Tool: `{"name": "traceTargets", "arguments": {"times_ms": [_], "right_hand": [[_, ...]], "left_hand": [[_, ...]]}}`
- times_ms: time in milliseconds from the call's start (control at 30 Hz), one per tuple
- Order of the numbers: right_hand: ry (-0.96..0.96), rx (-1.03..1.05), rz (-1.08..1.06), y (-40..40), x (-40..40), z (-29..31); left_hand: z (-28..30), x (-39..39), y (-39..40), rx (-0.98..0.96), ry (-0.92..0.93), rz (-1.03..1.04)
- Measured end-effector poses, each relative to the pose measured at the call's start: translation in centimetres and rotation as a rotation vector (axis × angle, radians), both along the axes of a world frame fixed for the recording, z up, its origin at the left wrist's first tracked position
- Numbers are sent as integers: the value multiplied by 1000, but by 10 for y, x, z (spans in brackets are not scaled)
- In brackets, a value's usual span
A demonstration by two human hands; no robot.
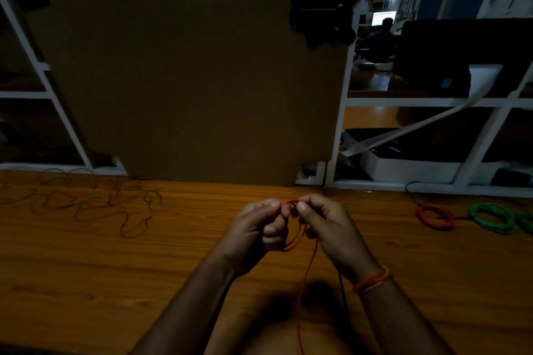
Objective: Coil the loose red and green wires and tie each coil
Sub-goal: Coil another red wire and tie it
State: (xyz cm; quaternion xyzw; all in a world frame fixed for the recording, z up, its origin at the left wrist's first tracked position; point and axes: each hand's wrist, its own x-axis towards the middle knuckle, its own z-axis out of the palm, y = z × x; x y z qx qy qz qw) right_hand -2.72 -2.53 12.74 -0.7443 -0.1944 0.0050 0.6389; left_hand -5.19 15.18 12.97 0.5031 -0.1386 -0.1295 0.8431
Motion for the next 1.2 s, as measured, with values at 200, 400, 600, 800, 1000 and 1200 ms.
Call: {"name": "traceTargets", "arguments": {"times_ms": [200, 400, 600, 800, 1000, 1200], "right_hand": [[-6, -41, 118, -6, -1, 1], [-147, -99, 118, -7, -1, 5], [-14, 21, 102, -14, -1, 1], [196, 121, 84, -25, -2, -24], [369, 198, -104, -44, -9, -63], [13, -255, -195, -44, -22, -47]], "left_hand": [[6, 4, 10, 65, 45, -142], [-2, 10, 7, -61, 102, -175], [-5, 13, 3, -439, 168, -198], [14, 14, 16, -656, 140, -84], [37, 15, 37, -810, 138, 285], [34, 14, 32, -706, 150, 421]]}}
